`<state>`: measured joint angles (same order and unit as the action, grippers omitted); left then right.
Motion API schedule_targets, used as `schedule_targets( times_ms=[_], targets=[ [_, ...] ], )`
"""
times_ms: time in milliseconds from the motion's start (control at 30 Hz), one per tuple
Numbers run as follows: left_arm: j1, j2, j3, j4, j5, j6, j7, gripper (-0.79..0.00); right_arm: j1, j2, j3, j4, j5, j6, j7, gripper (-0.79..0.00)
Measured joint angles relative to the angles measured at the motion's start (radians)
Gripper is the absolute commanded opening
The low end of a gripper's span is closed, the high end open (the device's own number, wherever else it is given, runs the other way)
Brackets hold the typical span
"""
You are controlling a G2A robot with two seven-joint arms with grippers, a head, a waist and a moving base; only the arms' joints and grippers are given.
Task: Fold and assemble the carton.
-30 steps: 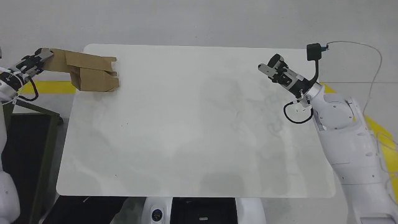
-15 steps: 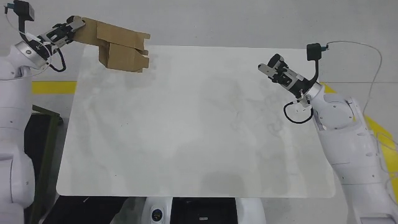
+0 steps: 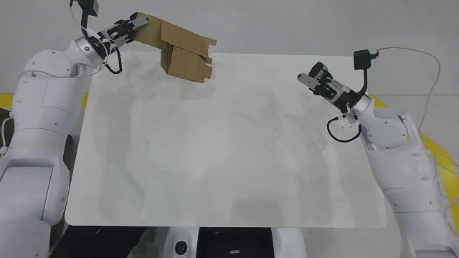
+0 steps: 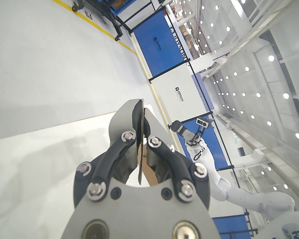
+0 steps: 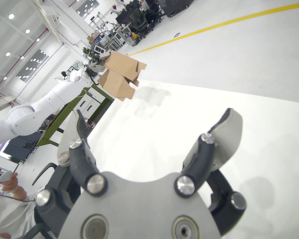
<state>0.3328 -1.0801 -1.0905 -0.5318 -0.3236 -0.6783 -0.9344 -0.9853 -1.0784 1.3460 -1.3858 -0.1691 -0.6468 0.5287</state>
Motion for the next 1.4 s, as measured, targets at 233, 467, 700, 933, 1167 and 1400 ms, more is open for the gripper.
schedule_targets(
  times_ms=[233,467,700,933,1167,1400],
  targets=[
    [0.030,-0.025,0.042,-0.060,-0.023,-0.048,-0.056,-0.785,0.000,0.000,0.000,0.000,0.000,0.000,0.000,0.000],
    [0.081,-0.028,0.050,-0.159,-0.084,-0.049,-0.160,-0.785,0.000,0.000,0.000,0.000,0.000,0.000,0.000,0.000],
    [0.154,-0.026,0.092,-0.306,-0.061,-0.009,-0.199,-0.785,-0.006,-0.001,-0.010,-0.009,-0.003,0.011,0.010,0.000],
    [0.184,-0.021,0.117,-0.392,-0.080,0.029,-0.237,-0.785,0.072,-0.015,-0.122,0.030,0.147,0.043,0.216,0.000],
    [0.205,-0.008,0.126,-0.458,-0.121,0.062,-0.269,-0.785,0.196,-0.046,-0.253,0.149,0.284,0.010,0.358,0.000],
    [0.226,0.009,0.144,-0.523,-0.143,0.085,-0.293,-0.785,0.309,-0.088,-0.382,0.254,0.396,-0.030,0.475,0.000]
  ],
)
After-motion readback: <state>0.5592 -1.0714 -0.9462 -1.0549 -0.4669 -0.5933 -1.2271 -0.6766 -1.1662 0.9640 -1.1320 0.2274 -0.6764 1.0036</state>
